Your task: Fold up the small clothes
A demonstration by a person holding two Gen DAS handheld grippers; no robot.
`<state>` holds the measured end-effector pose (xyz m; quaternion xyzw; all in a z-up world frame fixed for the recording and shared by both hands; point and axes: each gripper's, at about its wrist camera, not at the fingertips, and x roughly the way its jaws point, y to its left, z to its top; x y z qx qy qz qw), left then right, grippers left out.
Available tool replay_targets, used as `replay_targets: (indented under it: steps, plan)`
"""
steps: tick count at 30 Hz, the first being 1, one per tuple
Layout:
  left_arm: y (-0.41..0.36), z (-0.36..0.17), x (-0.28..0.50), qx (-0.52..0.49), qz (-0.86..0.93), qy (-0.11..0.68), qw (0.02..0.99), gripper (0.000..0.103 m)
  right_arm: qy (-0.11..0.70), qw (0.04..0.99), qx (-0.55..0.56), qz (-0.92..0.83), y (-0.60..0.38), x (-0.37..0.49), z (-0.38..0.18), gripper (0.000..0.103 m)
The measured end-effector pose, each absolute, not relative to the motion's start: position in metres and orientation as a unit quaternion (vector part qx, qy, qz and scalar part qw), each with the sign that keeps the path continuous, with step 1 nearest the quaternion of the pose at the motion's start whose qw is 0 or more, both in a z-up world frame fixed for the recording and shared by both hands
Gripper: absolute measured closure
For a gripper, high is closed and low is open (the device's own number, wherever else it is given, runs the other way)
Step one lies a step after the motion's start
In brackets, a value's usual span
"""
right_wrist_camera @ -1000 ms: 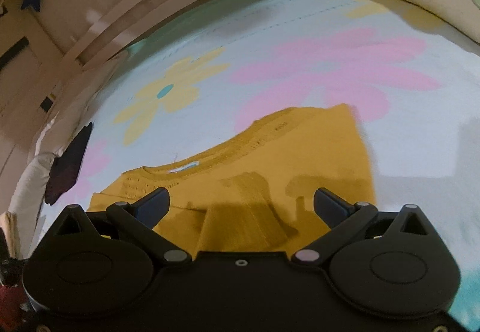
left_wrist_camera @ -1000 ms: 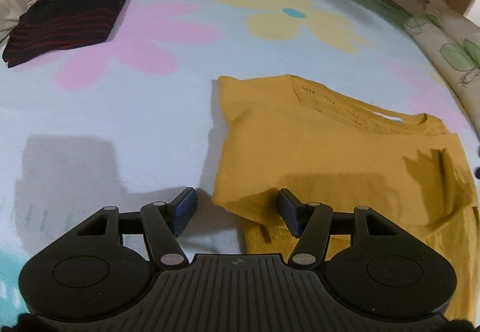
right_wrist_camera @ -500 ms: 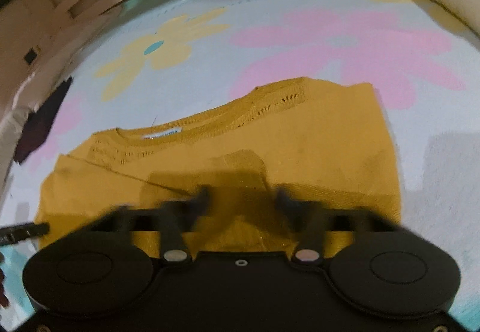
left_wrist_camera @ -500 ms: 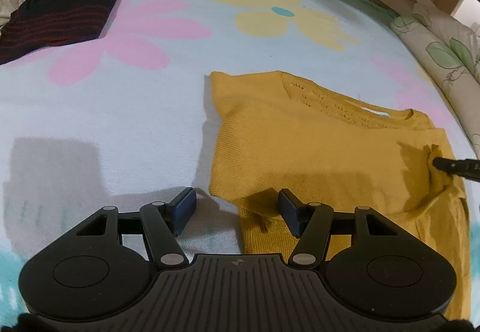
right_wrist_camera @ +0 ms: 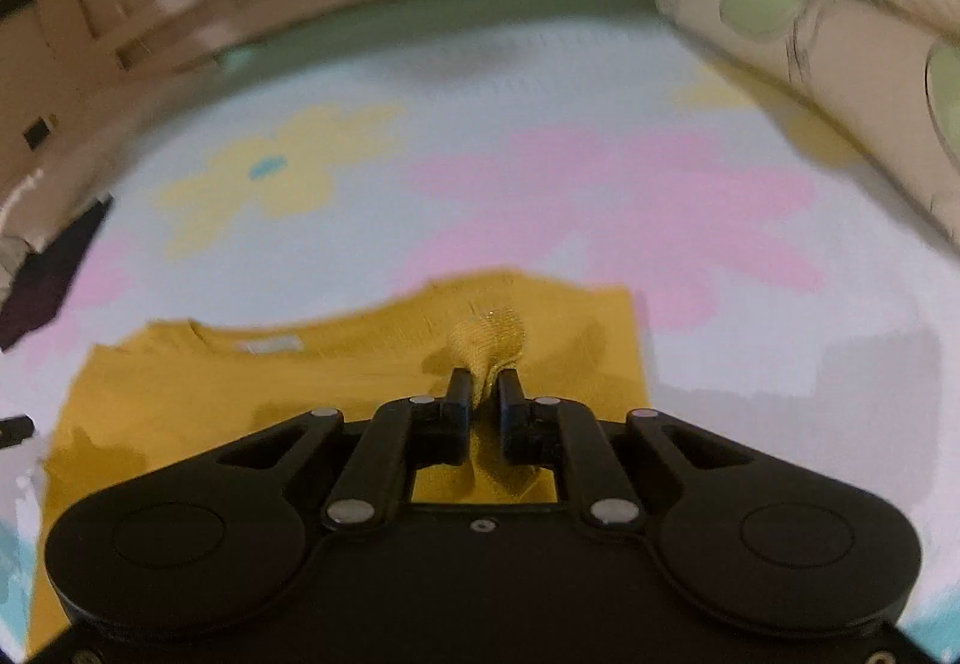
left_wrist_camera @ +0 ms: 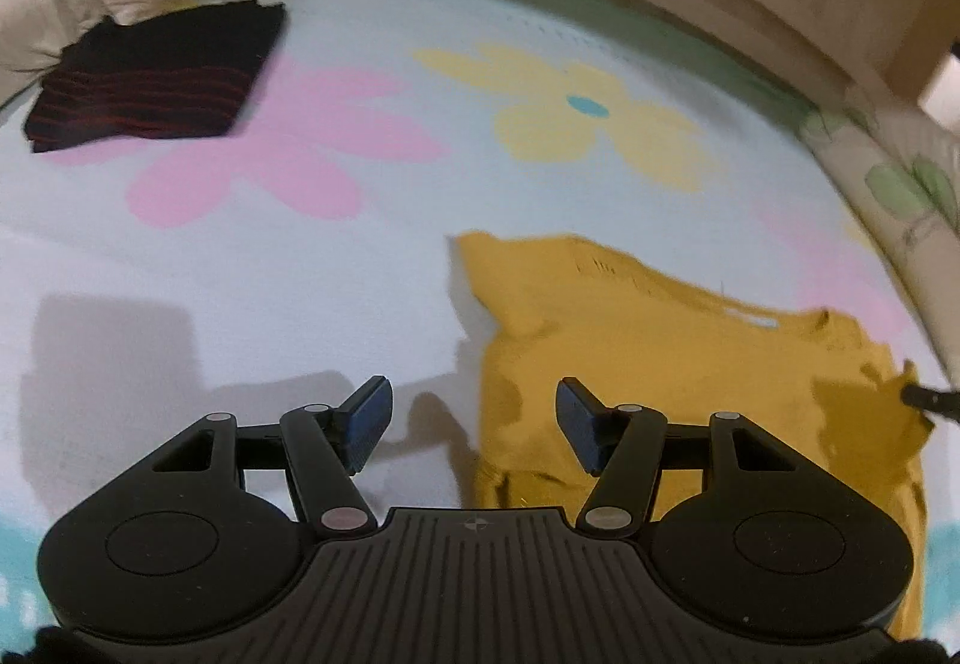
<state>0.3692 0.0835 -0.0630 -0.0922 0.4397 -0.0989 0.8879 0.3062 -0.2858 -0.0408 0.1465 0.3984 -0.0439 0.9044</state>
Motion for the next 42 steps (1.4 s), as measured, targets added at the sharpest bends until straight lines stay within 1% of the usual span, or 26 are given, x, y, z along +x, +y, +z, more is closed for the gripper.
replay_targets:
  steps: [4, 8, 9, 11, 14, 15, 16, 18, 21, 24, 26, 30, 33, 35, 39, 42]
  plan:
    - [0.067, -0.068, 0.372, -0.056, -0.108, 0.443, 0.888, 0.044, 0.400, 0.902, 0.159, -0.034, -0.288, 0.307, -0.042, 0.085]
    - [0.065, -0.067, 0.375, -0.054, -0.099, 0.433, 0.894, 0.044, 0.403, 0.900, 0.161, -0.027, -0.287, 0.307, -0.044, 0.080]
    - [0.065, -0.069, 0.377, -0.051, -0.092, 0.442, 0.891, 0.044, 0.406, 0.900, 0.160, -0.027, -0.287, 0.307, -0.045, 0.077]
    - [0.066, -0.079, 0.381, -0.045, -0.073, 0.477, 0.875, 0.044, 0.408, 0.899, 0.158, -0.029, -0.286, 0.308, -0.047, 0.077]
    - [0.068, -0.081, 0.376, -0.033, -0.072, 0.484, 0.871, 0.043, 0.411, 0.897, 0.159, -0.034, -0.286, 0.308, -0.049, 0.076]
    - [0.068, -0.078, 0.374, -0.030, -0.069, 0.490, 0.868, 0.043, 0.411, 0.897, 0.159, -0.035, -0.287, 0.306, -0.048, 0.071]
    - [0.070, -0.077, 0.373, -0.030, -0.064, 0.500, 0.863, 0.042, 0.411, 0.897, 0.159, -0.036, -0.288, 0.305, -0.048, 0.063]
    - [0.074, -0.075, 0.372, -0.035, -0.063, 0.514, 0.855, 0.042, 0.408, 0.898, 0.161, -0.039, -0.290, 0.304, -0.047, 0.054]
    - [0.079, -0.063, 0.372, -0.044, -0.062, 0.510, 0.857, 0.044, 0.404, 0.899, 0.165, -0.044, -0.295, 0.302, -0.046, 0.053]
    - [0.084, -0.039, 0.376, -0.052, -0.050, 0.448, 0.891, 0.044, 0.394, 0.902, 0.172, -0.045, -0.300, 0.300, -0.043, 0.048]
    - [0.088, -0.032, 0.386, -0.075, -0.051, 0.425, 0.901, 0.044, 0.386, 0.904, 0.176, -0.046, -0.303, 0.299, -0.040, 0.047]
    - [0.072, -0.048, 0.406, -0.087, -0.076, 0.433, 0.894, 0.044, 0.378, 0.906, 0.183, -0.046, -0.308, 0.299, -0.038, 0.047]
    - [0.053, -0.073, 0.417, -0.024, -0.082, 0.459, 0.884, 0.044, 0.378, 0.907, 0.177, -0.049, -0.310, 0.299, -0.039, 0.047]
    - [0.049, -0.087, 0.423, 0.023, -0.054, 0.460, 0.886, 0.042, 0.380, 0.906, 0.181, -0.055, -0.315, 0.299, -0.041, 0.047]
    - [0.060, -0.087, 0.429, 0.007, -0.022, 0.449, 0.893, 0.042, 0.380, 0.903, 0.189, -0.063, -0.323, 0.296, -0.043, 0.047]
    - [0.067, -0.088, 0.438, 0.053, 0.047, 0.458, 0.886, 0.041, 0.380, 0.904, 0.185, -0.060, -0.322, 0.297, -0.042, 0.047]
